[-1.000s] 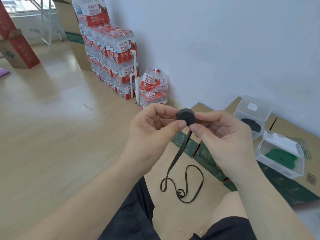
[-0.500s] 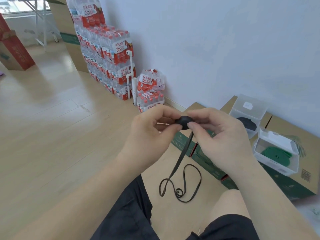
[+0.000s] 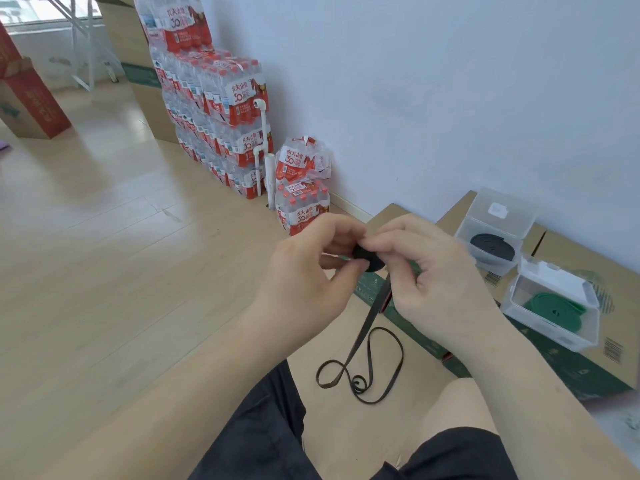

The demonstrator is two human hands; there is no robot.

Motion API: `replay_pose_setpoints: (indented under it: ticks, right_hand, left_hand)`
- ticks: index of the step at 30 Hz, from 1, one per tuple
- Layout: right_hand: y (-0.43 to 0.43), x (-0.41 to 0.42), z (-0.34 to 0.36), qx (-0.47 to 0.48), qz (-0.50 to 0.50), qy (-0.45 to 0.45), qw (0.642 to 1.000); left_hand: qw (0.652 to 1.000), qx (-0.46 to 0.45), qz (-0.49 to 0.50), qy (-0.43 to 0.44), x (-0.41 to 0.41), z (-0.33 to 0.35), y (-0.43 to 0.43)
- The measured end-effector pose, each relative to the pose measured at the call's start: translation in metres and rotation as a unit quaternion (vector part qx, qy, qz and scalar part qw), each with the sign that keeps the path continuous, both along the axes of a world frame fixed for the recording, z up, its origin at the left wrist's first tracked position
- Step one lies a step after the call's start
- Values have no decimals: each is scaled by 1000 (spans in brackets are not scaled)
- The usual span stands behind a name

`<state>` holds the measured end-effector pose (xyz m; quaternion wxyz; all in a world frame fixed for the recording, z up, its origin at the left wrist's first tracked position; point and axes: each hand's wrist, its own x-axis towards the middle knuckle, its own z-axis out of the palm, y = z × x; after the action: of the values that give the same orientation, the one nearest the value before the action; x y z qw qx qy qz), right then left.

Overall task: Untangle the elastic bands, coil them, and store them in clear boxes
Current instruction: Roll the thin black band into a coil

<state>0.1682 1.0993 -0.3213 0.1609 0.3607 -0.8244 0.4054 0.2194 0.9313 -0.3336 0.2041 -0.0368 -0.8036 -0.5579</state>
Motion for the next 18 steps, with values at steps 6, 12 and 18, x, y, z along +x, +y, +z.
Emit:
replay_pose_setpoints:
  ticks: [6, 12, 18]
  right_hand:
    - [-5, 7, 2, -207, -50, -206, 955]
    - [-8, 14, -10, -234, -40, -212, 948]
    - [-2, 6, -9, -62, -12, -63, 996]
  left_hand:
    - [987, 159, 16, -25, -2, 6, -3]
    - [960, 275, -3, -46, 2, -1, 3]
    - [1000, 25, 13, -8, 1, -6, -3]
